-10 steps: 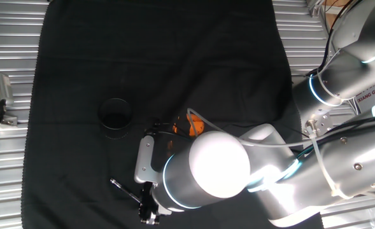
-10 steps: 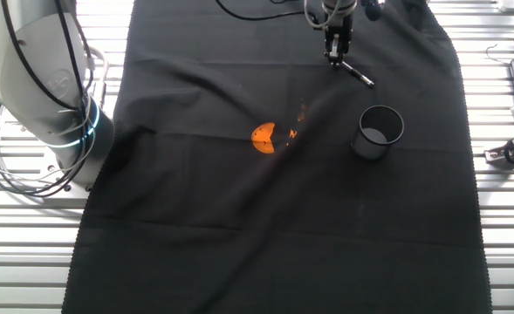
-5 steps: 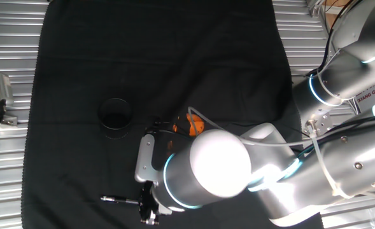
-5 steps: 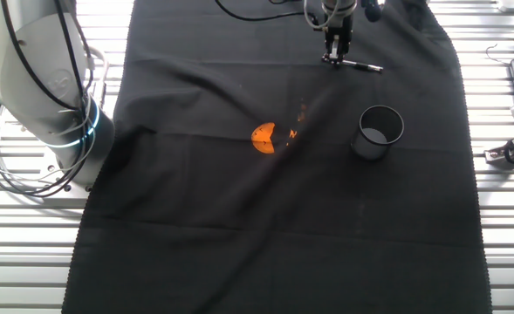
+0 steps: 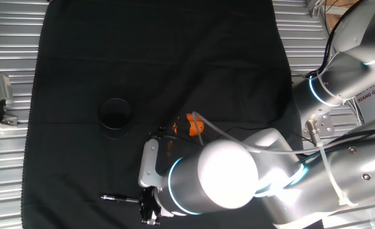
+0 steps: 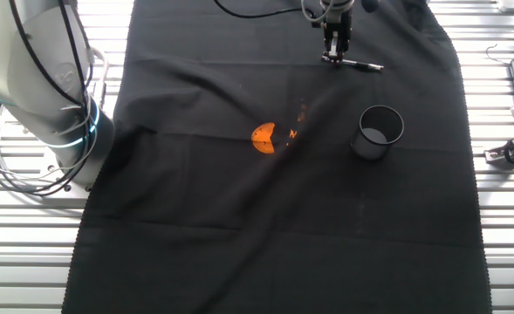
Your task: Put the pen into the pen holder
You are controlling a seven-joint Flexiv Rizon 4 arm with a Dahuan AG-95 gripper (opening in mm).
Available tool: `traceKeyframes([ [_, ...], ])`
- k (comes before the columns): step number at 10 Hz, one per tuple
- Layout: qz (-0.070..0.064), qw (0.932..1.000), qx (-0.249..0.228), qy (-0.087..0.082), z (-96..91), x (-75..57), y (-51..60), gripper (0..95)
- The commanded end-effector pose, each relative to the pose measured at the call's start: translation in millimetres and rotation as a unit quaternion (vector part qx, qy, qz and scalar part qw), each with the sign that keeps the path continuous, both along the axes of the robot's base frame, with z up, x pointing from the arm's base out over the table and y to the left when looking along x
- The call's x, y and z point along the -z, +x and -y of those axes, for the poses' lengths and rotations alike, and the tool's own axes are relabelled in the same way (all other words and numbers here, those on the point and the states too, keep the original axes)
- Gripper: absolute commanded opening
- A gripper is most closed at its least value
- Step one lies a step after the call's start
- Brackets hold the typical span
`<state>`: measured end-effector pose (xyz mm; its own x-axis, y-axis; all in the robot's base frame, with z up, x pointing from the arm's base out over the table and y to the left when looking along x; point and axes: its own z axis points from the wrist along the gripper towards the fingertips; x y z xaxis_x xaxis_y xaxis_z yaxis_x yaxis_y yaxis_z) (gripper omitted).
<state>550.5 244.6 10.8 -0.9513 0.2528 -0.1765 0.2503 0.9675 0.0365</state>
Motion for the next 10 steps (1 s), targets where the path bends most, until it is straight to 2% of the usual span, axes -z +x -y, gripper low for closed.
traceKeyframes([
  [1,-0.002,1.0,0.0,-0.001,-1.6,2.4,2.5,0.0],
  [3,-0.004,1.0,0.0,-0.001,-1.5,1.6,3.2,0.0],
  [6,-0.013,0.9999,-0.004,0.0,0.5,-13.8,6.0,0.0],
  [10,-0.018,0.9998,-0.008,0.0,1.7,-26.3,7.2,0.0],
])
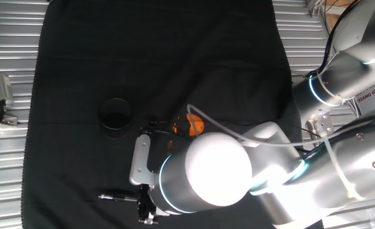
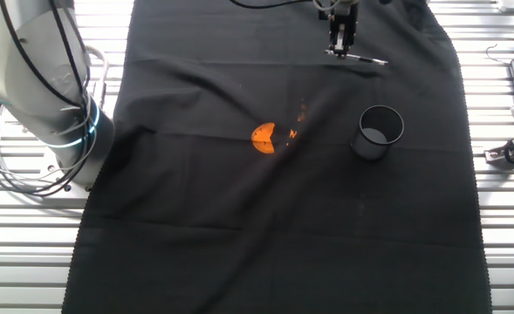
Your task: Put the pen into the pen holder
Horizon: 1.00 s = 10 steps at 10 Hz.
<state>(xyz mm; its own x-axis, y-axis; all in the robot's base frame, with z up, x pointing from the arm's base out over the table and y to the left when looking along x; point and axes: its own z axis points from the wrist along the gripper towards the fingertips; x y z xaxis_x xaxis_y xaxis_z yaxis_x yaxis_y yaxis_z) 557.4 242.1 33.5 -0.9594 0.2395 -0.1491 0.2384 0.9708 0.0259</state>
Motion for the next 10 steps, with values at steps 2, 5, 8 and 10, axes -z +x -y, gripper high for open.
traceKeyframes([
  [2,-0.006,1.0,-0.003,0.003,-0.9,-7.7,0.6,0.0],
  [5,-0.009,0.9999,-0.004,0.004,-3.1,-7.1,0.8,0.0],
  [8,-0.011,0.9999,-0.012,0.004,-2.9,-7.3,0.8,0.0],
  [10,-0.014,0.9997,-0.021,0.004,1.1,-9.6,0.7,0.0],
])
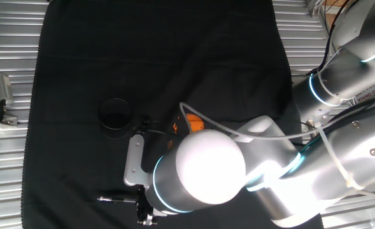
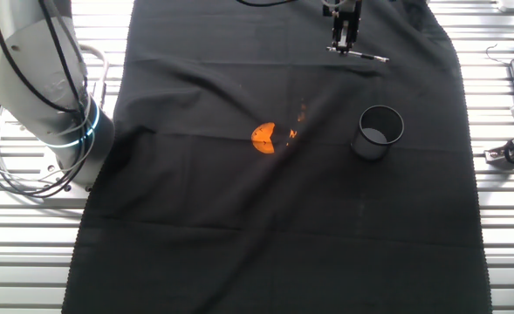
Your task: Put the pen into the pen holder
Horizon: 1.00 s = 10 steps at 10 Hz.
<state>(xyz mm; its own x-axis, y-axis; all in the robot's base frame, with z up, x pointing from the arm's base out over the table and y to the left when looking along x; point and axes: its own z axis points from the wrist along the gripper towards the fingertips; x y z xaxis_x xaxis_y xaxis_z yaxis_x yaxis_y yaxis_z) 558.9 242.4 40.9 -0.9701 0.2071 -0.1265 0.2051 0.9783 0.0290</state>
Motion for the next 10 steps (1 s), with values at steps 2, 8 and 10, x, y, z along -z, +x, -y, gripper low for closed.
traceKeyframes([
  [2,-0.007,0.9999,-0.014,0.003,10.0,-13.5,-1.3,0.0],
  [8,-0.019,0.9995,-0.021,0.011,24.1,-45.7,-4.2,0.0],
  [10,-0.023,0.9993,-0.026,0.014,33.5,-56.3,-7.0,0.0],
])
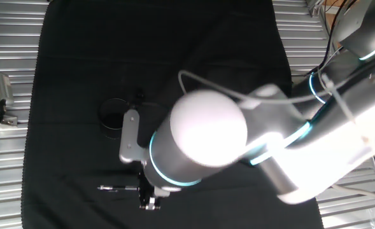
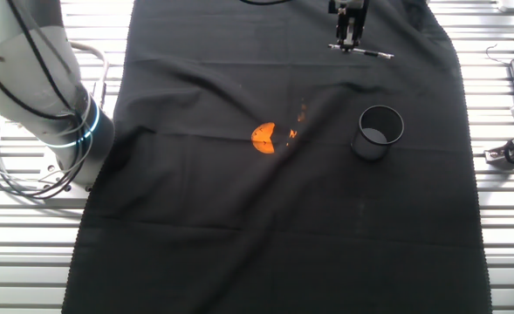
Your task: Put the pen into the pen holder
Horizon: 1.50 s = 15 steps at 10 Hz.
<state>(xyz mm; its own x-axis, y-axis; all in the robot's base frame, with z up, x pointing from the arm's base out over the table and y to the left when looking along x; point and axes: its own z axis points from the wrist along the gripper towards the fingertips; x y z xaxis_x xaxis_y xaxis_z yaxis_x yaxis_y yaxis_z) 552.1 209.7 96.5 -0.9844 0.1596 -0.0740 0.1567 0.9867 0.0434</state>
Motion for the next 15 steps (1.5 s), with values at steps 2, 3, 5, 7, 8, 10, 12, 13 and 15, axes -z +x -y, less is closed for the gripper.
traceKeyframes([
  [2,-0.001,1.0,-0.001,0.002,5.2,-5.7,-1.7,0.0],
  [3,-0.002,1.0,-0.002,0.001,6.5,-7.3,-2.3,0.0],
  [5,-0.006,1.0,-0.003,0.002,11.5,-13.6,-4.6,0.0],
  [7,-0.01,0.9999,-0.007,0.003,21.7,-23.3,-9.0,0.0],
  [8,-0.012,0.9999,-0.008,0.003,25.4,-28.4,-11.2,0.0],
  [10,-0.015,0.9998,-0.012,0.004,32.9,-36.8,-16.9,0.0],
  [12,-0.019,0.9996,-0.019,0.004,44.9,-44.2,-23.4,0.0],
  [13,-0.022,0.9995,-0.022,0.005,50.6,-47.7,-26.5,0.0],
  [15,-0.027,0.9992,-0.027,0.006,63.4,-55.0,-34.1,0.0],
])
